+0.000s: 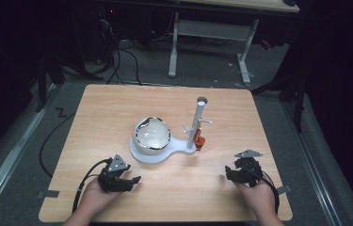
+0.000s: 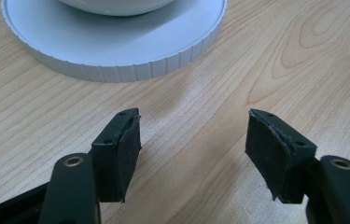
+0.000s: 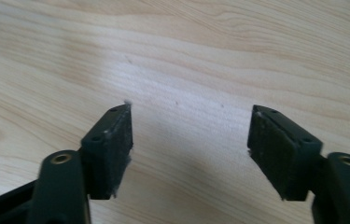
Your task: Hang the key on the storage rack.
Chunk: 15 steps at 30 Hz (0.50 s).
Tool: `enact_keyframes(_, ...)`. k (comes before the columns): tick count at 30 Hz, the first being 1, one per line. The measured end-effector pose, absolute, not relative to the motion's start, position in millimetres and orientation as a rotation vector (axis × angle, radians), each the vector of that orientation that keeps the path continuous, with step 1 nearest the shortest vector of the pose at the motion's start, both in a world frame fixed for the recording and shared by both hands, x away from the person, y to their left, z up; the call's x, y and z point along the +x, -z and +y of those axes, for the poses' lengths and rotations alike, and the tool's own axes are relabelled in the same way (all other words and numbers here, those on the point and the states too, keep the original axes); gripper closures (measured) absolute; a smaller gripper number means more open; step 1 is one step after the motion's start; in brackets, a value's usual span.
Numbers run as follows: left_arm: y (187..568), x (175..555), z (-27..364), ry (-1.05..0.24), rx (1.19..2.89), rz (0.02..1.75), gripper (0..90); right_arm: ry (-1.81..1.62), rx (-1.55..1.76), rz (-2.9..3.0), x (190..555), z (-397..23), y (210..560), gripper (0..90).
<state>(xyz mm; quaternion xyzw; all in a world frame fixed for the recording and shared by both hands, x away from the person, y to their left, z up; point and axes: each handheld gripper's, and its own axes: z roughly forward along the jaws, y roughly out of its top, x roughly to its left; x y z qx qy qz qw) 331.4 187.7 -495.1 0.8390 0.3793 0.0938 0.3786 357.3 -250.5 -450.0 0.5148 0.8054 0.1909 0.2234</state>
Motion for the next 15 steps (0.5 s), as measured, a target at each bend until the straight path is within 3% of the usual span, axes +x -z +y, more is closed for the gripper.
enact_keyframes(6, 495.2, 332.4, 188.8, -0.237, 2.134, 0.985, 34.7, -0.592, 1.359, 2.191, 335.9, -257.7, 474.8, 32.0)
enact_keyframes(8, 492.9, 332.3, 192.5, -0.227, 2.093, 1.017, 34.7, -0.666, 1.377, 2.254, 335.1, -259.7, 471.8, 24.0)
enact_keyframes(15, 492.8, 328.9, 189.1, -0.236, 2.069, 0.99, 33.4, -0.685, 1.375, 2.256, 338.0, -258.7, 479.1, 15.3)
